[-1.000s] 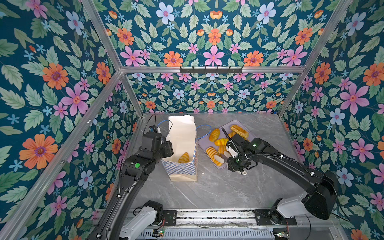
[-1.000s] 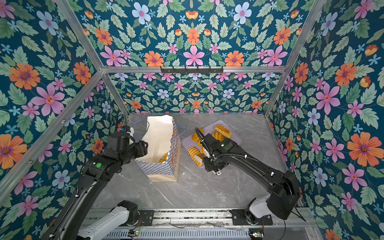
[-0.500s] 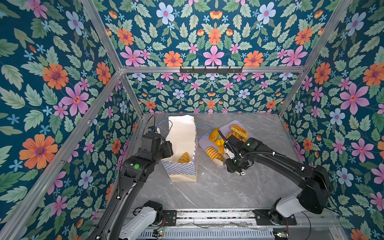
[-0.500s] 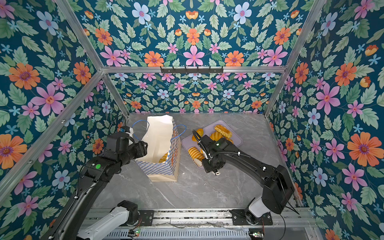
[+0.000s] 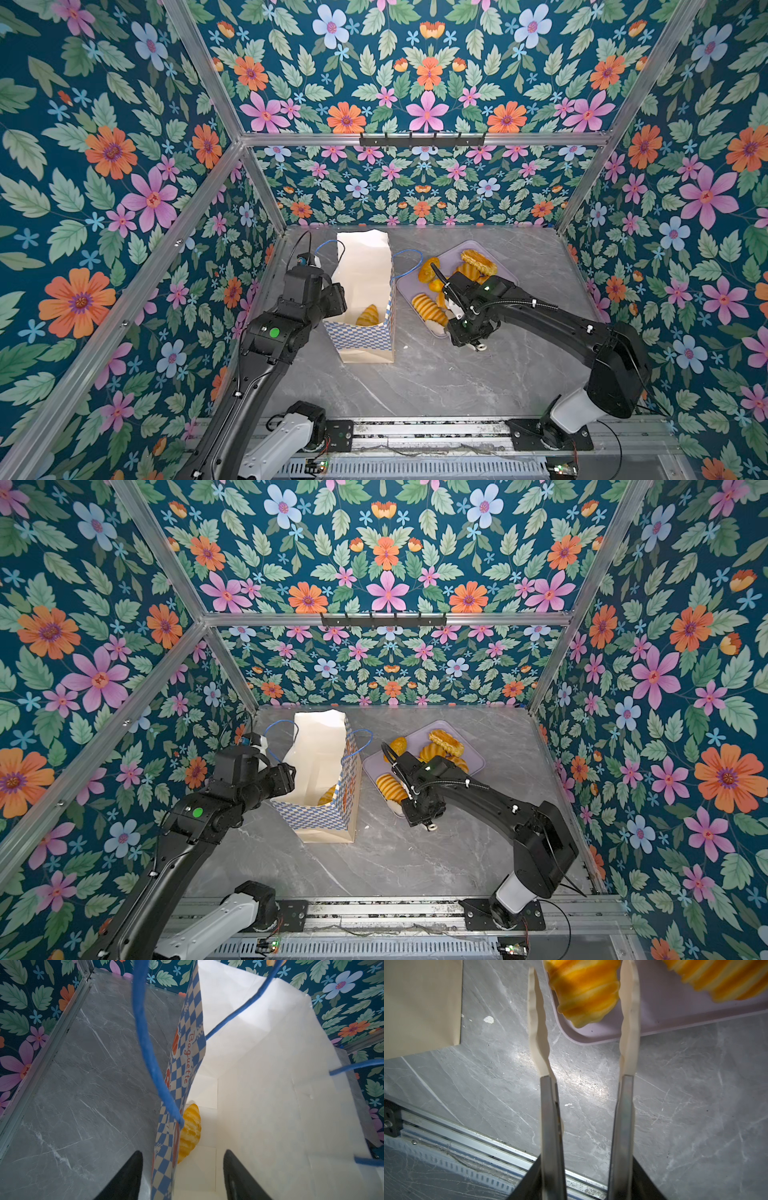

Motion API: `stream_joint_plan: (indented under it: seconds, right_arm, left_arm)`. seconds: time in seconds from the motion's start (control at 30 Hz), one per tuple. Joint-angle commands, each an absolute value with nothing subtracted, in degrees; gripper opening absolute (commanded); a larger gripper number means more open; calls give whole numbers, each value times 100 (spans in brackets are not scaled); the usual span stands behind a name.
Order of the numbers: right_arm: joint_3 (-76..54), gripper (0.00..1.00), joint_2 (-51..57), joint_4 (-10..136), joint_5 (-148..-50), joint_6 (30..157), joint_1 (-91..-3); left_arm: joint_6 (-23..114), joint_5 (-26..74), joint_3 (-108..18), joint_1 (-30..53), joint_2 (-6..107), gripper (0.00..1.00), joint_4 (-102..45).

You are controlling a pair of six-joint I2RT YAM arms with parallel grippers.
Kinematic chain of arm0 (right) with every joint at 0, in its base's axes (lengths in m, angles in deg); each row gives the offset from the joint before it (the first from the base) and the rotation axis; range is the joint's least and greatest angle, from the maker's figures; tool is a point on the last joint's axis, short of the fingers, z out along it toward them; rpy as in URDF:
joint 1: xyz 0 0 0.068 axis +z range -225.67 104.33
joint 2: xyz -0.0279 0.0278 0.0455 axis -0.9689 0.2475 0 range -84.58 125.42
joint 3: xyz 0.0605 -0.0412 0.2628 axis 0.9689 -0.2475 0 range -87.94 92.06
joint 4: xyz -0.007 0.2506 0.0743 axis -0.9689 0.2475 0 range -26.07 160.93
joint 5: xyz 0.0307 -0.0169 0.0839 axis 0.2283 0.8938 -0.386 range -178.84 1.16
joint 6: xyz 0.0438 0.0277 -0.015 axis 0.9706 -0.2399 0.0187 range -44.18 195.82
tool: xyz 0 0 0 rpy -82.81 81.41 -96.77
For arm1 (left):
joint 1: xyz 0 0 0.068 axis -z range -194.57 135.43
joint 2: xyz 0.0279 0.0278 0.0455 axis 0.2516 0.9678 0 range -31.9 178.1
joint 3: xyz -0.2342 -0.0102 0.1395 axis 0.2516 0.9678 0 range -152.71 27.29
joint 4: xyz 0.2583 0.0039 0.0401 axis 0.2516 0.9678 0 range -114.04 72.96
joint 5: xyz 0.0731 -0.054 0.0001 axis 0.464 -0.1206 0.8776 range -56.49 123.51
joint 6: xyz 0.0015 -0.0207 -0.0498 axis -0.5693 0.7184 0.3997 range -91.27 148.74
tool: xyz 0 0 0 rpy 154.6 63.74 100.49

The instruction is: Place the fake bread into the paper bag

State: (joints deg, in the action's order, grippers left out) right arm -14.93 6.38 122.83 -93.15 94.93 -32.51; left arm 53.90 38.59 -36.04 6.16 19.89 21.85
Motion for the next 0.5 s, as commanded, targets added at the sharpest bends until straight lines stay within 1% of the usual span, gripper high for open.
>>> stream_joint_plan:
  seconds: [0.0,0.23,0.47]
  right_arm:
    - [-1484,51,673,12213,-9332,9429,-3251]
    - [-1506,49,744,12150,-9318,9424,-3247]
    - [-1508,42,702,12159,-9168,9449,-3248]
  left_arm:
    - [5396,3938,-3596,608,1978,64,2108]
    - [5395,3932,-3601,609,1978,63,2110]
    - [5385,3932,-3619,608,1978,64,2111]
